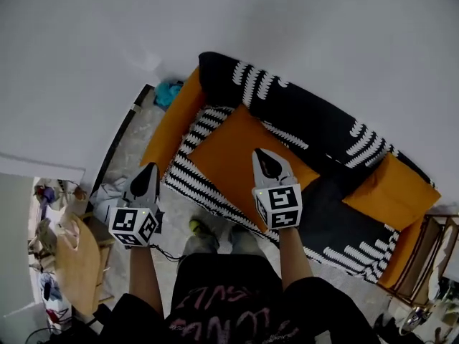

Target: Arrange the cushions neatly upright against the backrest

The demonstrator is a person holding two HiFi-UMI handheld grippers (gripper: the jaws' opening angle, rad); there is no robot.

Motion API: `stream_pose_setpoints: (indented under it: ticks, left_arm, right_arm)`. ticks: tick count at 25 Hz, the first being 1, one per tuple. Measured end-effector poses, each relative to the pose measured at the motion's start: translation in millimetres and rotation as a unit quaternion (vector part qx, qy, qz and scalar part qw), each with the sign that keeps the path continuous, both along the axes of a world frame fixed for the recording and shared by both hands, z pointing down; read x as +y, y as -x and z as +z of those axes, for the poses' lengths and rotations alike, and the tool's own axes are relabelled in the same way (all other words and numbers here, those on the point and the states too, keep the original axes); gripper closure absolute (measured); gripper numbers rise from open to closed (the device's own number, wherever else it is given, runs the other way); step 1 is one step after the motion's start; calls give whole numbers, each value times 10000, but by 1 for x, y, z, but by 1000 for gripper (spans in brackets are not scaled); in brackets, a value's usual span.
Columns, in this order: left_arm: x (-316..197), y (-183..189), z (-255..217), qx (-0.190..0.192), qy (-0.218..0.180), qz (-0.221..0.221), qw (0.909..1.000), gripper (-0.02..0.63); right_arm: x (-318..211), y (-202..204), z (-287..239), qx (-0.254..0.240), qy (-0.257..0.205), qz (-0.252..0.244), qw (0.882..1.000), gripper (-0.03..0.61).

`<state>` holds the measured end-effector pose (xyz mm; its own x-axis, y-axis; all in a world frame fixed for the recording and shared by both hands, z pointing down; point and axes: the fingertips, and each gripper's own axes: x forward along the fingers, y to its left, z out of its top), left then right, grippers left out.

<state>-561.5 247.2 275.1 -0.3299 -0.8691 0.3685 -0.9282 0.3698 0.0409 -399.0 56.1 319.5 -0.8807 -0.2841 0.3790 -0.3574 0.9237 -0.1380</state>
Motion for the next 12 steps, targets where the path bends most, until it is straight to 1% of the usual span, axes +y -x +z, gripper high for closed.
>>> stream_pose_setpoints:
  ticks: [4, 6, 8, 9, 12]
  left_arm:
    - [-49, -3, 11, 13, 197, 579, 9981, 600]
    - [-74, -5, 19, -88, 352, 908, 9952, 595]
    - [-94, -4, 31, -226, 558, 1246, 9904, 594]
    - [-103, -3, 39, -234, 654, 1413, 9875, 594]
    - [-125, 2, 66, -29, 815, 1771, 9808, 594]
  right_arm:
    - [-27, -31, 18, 133, 189, 543, 9983, 568]
    - [-41, -48, 26, 192, 255, 867, 9957, 568]
    - [-54, -66, 33, 224, 336, 1261, 9912, 568]
    - [-58, -76, 37, 239, 380, 1478, 9880, 568]
    - [-67, -106, 52, 371, 485, 2063, 9766, 568]
